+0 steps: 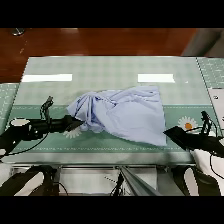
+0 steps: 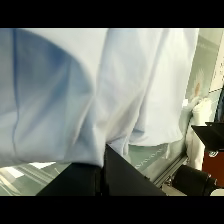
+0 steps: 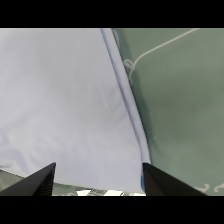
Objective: Fold the shirts.
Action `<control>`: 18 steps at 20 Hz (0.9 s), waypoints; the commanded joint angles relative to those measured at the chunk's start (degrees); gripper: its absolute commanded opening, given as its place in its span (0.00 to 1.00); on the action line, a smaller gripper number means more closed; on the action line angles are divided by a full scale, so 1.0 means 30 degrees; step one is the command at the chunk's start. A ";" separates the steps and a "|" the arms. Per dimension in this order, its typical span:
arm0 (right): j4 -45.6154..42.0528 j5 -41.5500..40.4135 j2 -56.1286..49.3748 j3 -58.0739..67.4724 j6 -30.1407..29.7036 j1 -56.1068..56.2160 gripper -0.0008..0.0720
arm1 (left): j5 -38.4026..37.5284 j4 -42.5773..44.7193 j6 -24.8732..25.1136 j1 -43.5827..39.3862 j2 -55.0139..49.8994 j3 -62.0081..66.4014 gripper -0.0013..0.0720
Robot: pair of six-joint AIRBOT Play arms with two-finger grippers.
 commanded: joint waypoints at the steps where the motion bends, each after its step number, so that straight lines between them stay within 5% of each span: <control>1: 0.0291 0.0328 -0.1377 -0.0007 -0.0517 -0.0007 0.86 | -0.0109 -0.0102 0.0080 -0.0066 -0.0015 0.0117 0.05; 11: 0.1122 -0.1647 -0.5982 0.0000 -0.2557 -0.0007 0.86 | -0.0284 -0.0102 0.0080 -0.0066 -0.0015 0.0117 0.05; 18: 0.6273 -0.3468 -0.8772 0.0102 -0.5224 0.2769 0.86 | -0.0299 -0.0109 0.0073 -0.0073 -0.0015 0.0117 0.05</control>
